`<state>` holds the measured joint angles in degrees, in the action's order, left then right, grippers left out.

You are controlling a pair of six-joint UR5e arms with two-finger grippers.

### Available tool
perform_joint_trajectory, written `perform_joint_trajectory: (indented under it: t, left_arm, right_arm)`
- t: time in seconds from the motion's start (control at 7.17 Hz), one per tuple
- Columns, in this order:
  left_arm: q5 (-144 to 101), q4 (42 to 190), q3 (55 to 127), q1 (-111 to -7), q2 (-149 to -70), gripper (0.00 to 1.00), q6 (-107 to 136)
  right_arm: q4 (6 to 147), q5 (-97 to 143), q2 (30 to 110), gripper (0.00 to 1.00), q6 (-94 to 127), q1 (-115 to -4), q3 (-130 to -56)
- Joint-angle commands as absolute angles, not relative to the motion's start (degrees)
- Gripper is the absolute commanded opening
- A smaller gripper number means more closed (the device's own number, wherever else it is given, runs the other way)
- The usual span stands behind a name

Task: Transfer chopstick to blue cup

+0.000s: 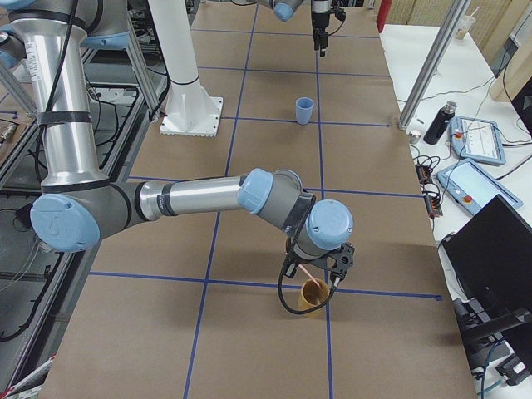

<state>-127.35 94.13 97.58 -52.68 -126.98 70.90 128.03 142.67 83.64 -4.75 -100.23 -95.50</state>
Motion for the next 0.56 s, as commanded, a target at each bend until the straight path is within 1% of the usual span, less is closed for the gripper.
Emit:
perform_joint_trajectory:
  t: [0.0,0.14,0.28,0.42]
  left_arm:
    - [-127.4,94.1,97.9,-52.7,-126.9,0.98,70.9]
    - [-127.4,94.1,99.0,-52.7,-125.7,0.98,70.8]
    - [-127.4,94.2,99.9,-52.7,-124.7,0.98,70.8]
    - [-127.4,94.2,101.0,-53.2,-123.8,0.98,70.8]
  right_arm:
    - [138.8,137.1,83.8,0.0,-4.8,-104.9,-105.5]
    - [143.8,135.4,83.8,0.0,-4.9,-106.1,-110.7]
    - [145.2,135.4,83.6,0.0,-4.9,-106.0,-114.4]
    - [144.7,137.8,81.3,0.0,-5.5,-103.8,-114.7]
